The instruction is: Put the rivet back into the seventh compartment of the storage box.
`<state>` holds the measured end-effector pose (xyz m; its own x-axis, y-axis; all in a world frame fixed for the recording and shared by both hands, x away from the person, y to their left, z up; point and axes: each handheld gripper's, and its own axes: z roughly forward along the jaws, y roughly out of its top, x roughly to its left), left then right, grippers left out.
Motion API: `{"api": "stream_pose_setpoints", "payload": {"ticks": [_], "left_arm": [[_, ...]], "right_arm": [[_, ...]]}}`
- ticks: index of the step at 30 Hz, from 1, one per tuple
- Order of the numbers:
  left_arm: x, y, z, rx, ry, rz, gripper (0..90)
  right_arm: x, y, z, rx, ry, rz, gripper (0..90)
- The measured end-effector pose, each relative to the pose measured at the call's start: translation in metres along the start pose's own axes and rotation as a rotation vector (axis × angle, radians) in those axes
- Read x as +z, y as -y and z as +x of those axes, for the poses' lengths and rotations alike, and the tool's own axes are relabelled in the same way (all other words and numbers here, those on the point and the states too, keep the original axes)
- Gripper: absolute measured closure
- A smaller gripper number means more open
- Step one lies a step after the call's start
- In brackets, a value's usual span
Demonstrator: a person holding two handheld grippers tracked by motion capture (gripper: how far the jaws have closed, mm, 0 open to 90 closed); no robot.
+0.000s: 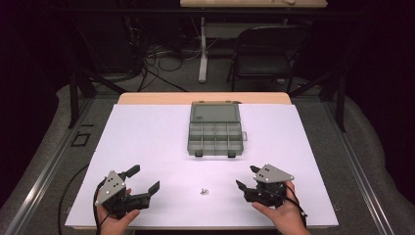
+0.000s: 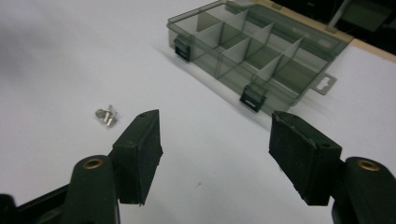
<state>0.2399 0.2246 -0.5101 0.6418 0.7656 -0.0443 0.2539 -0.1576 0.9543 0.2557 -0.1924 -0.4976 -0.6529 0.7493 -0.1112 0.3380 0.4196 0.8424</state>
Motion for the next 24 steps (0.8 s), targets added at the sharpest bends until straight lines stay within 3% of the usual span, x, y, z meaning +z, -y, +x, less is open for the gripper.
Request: {"api": "stream_pose_setpoints", "payload": {"ticks": [12, 24], "left_arm": [[0.0, 0.0, 0.002, -0.007, -0.006, 0.0, 12.8], [0.0, 0.0, 0.002, 0.001, -0.006, 0.01, 13.4]], "right_arm": [[0.018, -0.022, 0.014, 0.013, -0.107, 0.062, 35.2], [0.037, -0.031, 0.023, 0.025, -0.14, 0.085, 37.7]]}}
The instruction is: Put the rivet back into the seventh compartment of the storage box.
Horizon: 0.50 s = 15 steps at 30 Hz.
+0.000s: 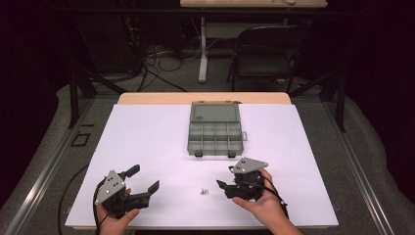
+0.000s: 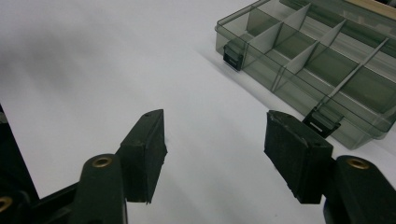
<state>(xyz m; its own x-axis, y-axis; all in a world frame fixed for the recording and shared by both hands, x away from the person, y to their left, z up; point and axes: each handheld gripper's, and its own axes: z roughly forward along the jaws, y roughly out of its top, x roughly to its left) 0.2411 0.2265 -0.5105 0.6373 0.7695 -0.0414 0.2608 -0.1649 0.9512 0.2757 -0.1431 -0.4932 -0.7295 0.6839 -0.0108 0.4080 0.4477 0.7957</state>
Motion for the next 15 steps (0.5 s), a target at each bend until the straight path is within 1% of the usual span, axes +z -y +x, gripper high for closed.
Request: {"api": "stream_pose_setpoints", "payload": {"ticks": [4, 5, 7, 13, 14, 15], "left_arm": [[0.0, 0.0, 0.0, -0.002, -0.004, -0.009, 13.7], [-0.001, 0.0, 0.001, 0.002, -0.01, -0.008, 15.1], [-0.001, 0.0, 0.001, 0.004, -0.018, -0.005, 15.1], [0.0, 0.001, 0.002, 0.003, -0.029, 0.01, 15.0], [0.001, 0.001, 0.002, 0.001, -0.034, 0.013, 14.9], [0.001, 0.001, 0.003, -0.004, -0.029, 0.017, 14.8]], "right_arm": [[0.006, -0.001, 0.003, 0.001, -0.009, 0.007, 37.7], [0.01, -0.001, 0.005, 0.007, -0.024, 0.013, 38.1], [0.012, -0.001, 0.007, 0.009, -0.034, 0.018, 38.1], [0.02, -0.003, 0.011, 0.016, -0.048, 0.022, 38.2], [0.023, -0.004, 0.013, 0.014, -0.057, 0.021, 38.1], [0.024, -0.004, 0.015, 0.015, -0.057, 0.021, 38.1]]}}
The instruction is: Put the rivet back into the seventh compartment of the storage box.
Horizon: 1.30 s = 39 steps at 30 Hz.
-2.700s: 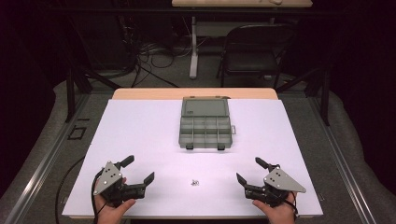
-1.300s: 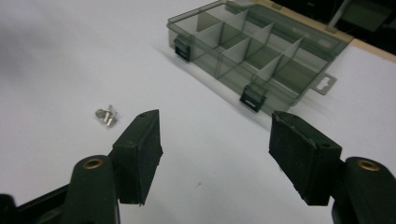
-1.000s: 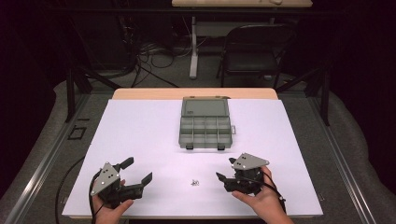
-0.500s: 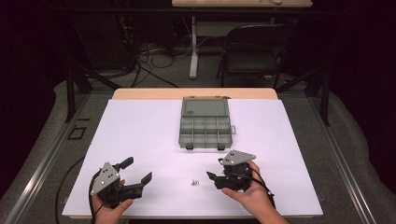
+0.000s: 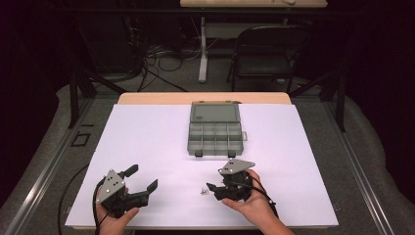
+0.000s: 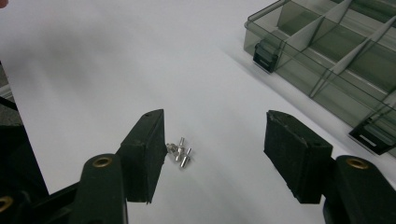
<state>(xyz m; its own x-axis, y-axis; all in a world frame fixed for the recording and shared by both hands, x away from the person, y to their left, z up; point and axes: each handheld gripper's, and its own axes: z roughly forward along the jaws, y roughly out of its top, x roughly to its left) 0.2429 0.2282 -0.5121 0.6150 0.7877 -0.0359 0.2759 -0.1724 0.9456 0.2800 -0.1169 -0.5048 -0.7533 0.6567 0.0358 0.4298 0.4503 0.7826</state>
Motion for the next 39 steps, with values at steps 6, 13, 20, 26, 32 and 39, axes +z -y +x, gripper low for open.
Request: {"api": "stream_pose_setpoints", "payload": {"ticks": [6, 13, 20, 26, 32, 39], "left_arm": [[0.002, 0.001, 0.001, -0.017, 0.015, 0.017, 10.2], [0.003, 0.001, 0.001, -0.007, 0.019, 0.028, 8.3], [0.004, 0.001, 0.0, -0.004, 0.018, 0.03, 7.1], [0.005, 0.002, 0.0, -0.004, 0.018, 0.039, 7.1], [0.004, 0.002, 0.0, -0.002, 0.018, 0.038, 7.1], [0.005, 0.002, 0.0, -0.006, 0.019, 0.038, 7.2]], "right_arm": [[0.009, 0.0, 0.004, 0.016, -0.017, 0.028, 40.8], [0.019, 0.006, 0.006, 0.029, -0.019, 0.042, 54.5], [0.031, 0.012, 0.003, 0.041, -0.01, 0.079, 62.9], [0.043, 0.019, 0.003, 0.054, -0.02, 0.097, 69.7], [0.046, 0.019, 0.006, 0.064, -0.029, 0.121, 74.5], [0.051, 0.018, 0.008, 0.07, -0.034, 0.135, 77.0]]}}
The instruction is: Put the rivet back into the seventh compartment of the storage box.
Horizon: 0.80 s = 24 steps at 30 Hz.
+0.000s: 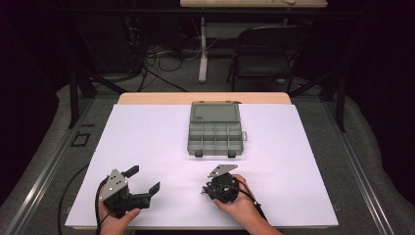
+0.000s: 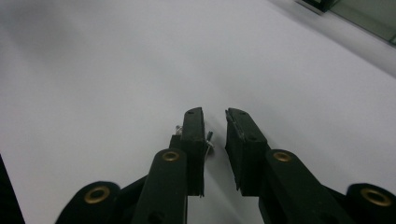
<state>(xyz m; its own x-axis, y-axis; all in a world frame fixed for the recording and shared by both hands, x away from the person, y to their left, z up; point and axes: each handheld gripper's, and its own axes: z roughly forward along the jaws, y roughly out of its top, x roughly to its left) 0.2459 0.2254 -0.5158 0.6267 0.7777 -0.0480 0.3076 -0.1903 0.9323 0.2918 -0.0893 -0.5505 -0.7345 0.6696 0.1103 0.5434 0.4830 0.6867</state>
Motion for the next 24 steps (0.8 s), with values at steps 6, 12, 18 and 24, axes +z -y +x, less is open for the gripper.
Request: {"api": "stream_pose_setpoints", "payload": {"ticks": [6, 12, 18, 24], "left_arm": [[0.0002, 0.0001, -0.0001, 0.001, 0.003, 0.0, 7.2], [-0.0002, 0.0001, 0.0003, 0.004, 0.004, 0.001, 7.2], [0.0001, 0.0001, 0.0001, 0.001, 0.005, 0.001, 7.2], [0.0003, 0.0003, 0.0001, -0.001, 0.006, 0.005, 7.2]], "right_arm": [[0.0047, -0.0002, -0.0002, 0.0, -0.002, 0.01, 78.3], [0.0064, -0.0003, -0.0008, 0.001, -0.002, 0.023, 79.7], [0.0049, 0.0006, 0.0014, -0.021, 0.01, 0.036, 81.3], [0.0049, 0.0015, 0.0034, -0.037, 0.019, 0.03, 83.1]]}}
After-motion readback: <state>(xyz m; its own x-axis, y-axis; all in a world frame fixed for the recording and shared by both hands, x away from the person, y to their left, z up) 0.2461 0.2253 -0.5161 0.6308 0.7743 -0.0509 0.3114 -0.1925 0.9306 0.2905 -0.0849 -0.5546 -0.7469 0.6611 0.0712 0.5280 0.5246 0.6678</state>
